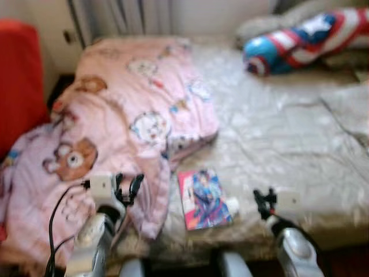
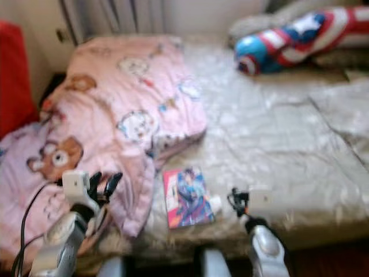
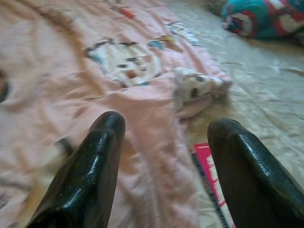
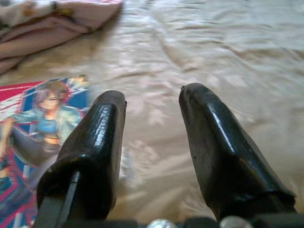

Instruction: Clean up the room

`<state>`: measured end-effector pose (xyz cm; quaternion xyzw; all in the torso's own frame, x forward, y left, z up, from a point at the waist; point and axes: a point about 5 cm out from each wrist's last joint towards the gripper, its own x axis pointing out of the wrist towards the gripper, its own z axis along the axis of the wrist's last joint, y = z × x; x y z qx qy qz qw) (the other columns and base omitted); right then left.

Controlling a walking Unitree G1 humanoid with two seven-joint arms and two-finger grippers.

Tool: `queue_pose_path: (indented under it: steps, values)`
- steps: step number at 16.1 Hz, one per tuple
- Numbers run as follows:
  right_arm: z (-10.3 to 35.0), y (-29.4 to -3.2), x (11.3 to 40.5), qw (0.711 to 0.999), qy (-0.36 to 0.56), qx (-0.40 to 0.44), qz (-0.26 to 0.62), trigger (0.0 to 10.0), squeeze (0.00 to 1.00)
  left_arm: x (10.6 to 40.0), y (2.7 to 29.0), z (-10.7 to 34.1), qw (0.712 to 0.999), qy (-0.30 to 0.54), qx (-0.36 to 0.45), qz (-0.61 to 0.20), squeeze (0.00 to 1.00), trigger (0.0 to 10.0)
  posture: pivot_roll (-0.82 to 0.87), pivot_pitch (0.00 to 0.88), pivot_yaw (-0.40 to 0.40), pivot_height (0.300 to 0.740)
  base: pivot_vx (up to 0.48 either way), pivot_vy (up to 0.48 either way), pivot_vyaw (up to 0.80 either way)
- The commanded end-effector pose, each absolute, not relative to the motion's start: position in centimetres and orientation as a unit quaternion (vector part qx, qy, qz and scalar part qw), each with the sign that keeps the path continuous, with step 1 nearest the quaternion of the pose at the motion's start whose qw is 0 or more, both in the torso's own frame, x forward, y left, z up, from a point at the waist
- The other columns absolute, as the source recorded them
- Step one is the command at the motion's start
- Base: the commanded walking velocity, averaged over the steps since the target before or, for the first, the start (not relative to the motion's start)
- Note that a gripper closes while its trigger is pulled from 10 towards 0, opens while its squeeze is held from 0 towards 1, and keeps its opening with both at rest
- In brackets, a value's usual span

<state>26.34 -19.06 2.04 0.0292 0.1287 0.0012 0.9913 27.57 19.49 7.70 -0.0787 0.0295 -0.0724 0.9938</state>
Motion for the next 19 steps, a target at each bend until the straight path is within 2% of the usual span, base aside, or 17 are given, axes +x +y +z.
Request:
queue_pose_path:
  steps: [1, 4, 8, 11, 15, 16, 19]
  values:
    - [1.9, -18.2, 26.4, 0.990, 0.133, 0.035, 0.013, 10.0, 0.00, 27.0, 20.5, 7.3, 0.995, 0.042, -0.073, -0.058, 0.00, 10.0, 0.00, 0.136, -0.039, 0.608, 0.296, 0.000, 0.00]
    - [1.7, -18.7, 27.1, 0.988, 0.150, 0.020, 0.026, 10.0, 0.00, 26.8, 20.3, 7.7, 0.995, 0.034, -0.076, -0.064, 0.00, 10.0, 0.00, 0.151, -0.034, 0.608, 0.089, 0.000, 0.00]
    - [1.2, -19.6, 28.3, 0.978, 0.196, -0.047, 0.047, 10.0, 0.00, 26.4, 20.4, 8.0, 0.994, 0.033, -0.075, -0.067, 0.00, 10.0, 0.02, 0.180, -0.022, 0.608, 0.000, 0.000, 0.00]
    - [1.1, -20.5, 29.8, 0.954, 0.257, -0.133, 0.080, 10.0, 0.00, 25.5, 20.9, 8.6, 0.995, 0.038, -0.066, -0.069, 0.00, 10.0, 0.06, 0.233, -0.002, 0.608, 0.000, 0.000, 0.00]
    - [2.0, -22.0, 30.8, 0.915, 0.267, -0.284, 0.105, 10.0, 0.00, 24.5, 21.4, 9.4, 0.995, 0.043, -0.056, -0.070, 0.00, 10.0, 0.11, 0.280, 0.029, 0.608, 0.000, 0.000, 0.00]
    - [2.7, -22.1, 31.4, 0.909, 0.253, -0.310, 0.116, 10.0, 0.96, 24.2, 21.5, 9.6, 0.995, 0.048, -0.052, -0.073, 0.00, 10.0, 0.11, 0.288, 0.037, 0.608, 0.000, 0.000, 0.00]
    - [4.1, -21.8, 32.4, 0.896, 0.221, -0.352, 0.157, 10.0, 1.00, 23.3, 21.8, 9.7, 0.995, 0.056, -0.048, -0.072, 0.00, 10.0, 0.14, 0.309, 0.055, 0.608, 0.000, 0.000, 0.00]
